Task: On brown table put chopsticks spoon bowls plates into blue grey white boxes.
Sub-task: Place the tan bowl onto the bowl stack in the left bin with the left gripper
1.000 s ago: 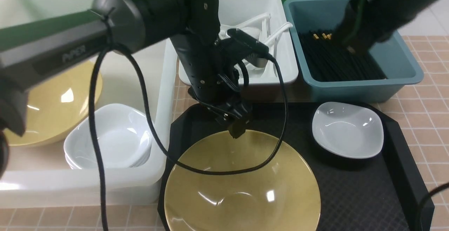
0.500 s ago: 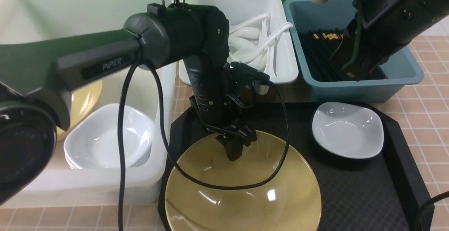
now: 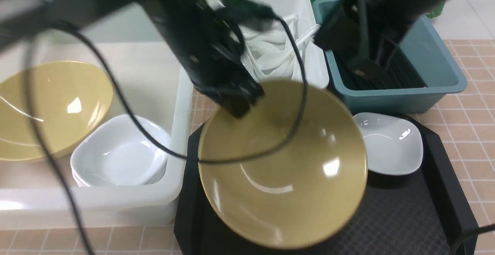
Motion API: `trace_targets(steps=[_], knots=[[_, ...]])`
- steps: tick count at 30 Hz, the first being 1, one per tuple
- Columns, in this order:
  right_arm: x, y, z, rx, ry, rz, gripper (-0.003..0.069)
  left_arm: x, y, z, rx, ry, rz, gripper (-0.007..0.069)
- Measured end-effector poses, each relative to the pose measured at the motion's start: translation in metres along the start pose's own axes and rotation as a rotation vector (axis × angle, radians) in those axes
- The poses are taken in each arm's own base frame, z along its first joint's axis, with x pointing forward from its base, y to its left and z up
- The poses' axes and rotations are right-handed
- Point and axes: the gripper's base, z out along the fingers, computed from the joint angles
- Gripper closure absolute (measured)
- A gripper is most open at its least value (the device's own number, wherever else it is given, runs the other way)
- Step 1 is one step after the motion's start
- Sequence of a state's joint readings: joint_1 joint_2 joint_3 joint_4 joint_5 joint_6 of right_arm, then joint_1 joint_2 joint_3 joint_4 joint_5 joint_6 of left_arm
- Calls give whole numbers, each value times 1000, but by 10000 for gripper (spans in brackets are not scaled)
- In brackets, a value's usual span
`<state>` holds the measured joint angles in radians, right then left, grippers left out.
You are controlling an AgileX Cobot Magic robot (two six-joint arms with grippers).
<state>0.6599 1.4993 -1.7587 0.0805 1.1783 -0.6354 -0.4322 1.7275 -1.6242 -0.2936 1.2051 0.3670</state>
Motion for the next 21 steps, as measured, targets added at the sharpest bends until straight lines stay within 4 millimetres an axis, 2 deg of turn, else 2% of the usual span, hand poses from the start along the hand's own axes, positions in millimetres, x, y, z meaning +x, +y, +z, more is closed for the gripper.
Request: trace_targets(steps=[1,2,3,4,6,8,9,10,12,14,15,17,19,21], knots=[[-10,6,-5,6,-32,-34,578,4,5,-19,-4,-59,-32,617],[-16,8,-9,13,-51,-50,578,8,11,-28,-7,-92,-63,617],[-22,10,-11,19,-72,-70,578,17,18,-49,-21,-161,-108,618],[-25,11,-12,23,-81,-76,578,18,21,-49,-21,-164,-119,618],[-36,14,-10,34,-121,-103,578,49,43,-88,-75,-286,-256,618],[-41,15,-5,39,-136,-109,578,71,53,-105,-117,-343,-336,618],[-44,15,1,41,-143,-113,578,92,67,-119,-173,-393,-421,618],[-44,15,1,41,-143,-114,578,95,68,-120,-180,-396,-433,618],[-46,16,9,38,-143,-117,578,133,91,-141,-292,-507,-605,618],[-48,16,13,37,-143,-117,578,160,110,-154,-374,-597,-751,618],[-48,16,13,38,-144,-117,578,162,112,-156,-383,-607,-762,618],[-48,15,14,39,-144,-117,578,191,137,-164,-461,-682,-914,618],[-48,15,14,39,-144,-117,578,208,157,-163,-494,-691,-998,618],[-48,15,14,39,-144,-117,578,216,173,-155,-503,-670,-1025,618]])
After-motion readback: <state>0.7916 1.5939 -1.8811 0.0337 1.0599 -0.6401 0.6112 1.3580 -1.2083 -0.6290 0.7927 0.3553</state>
